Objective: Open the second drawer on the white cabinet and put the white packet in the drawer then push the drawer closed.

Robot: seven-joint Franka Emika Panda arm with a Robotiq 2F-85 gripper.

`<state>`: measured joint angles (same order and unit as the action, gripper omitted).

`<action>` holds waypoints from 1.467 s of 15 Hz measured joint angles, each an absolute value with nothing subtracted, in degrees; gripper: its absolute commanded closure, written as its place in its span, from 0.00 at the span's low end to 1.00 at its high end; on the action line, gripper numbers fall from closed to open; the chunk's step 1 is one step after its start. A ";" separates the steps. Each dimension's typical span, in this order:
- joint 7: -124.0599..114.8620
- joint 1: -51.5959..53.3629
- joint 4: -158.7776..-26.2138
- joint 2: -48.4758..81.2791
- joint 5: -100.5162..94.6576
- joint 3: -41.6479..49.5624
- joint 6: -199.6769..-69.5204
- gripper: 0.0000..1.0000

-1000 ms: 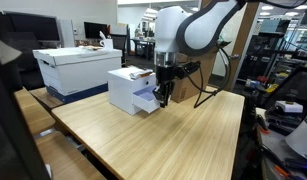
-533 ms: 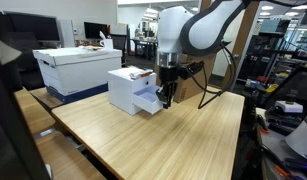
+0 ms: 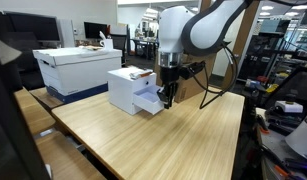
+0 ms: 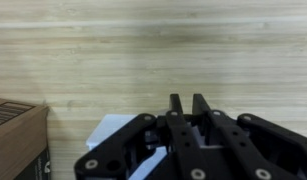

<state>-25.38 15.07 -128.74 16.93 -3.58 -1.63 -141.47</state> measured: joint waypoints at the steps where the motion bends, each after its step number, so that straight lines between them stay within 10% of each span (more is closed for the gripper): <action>1: -25.38 15.05 -128.84 16.88 -3.31 -1.72 -141.47 0.48; 10: -25.38 15.07 -129.14 13.89 -2.72 -2.37 -139.27 0.01; 22: -27.74 14.75 -119.56 6.91 -8.08 -2.46 -128.60 0.00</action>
<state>-27.74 14.75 -119.56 6.91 -8.08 -2.46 -128.60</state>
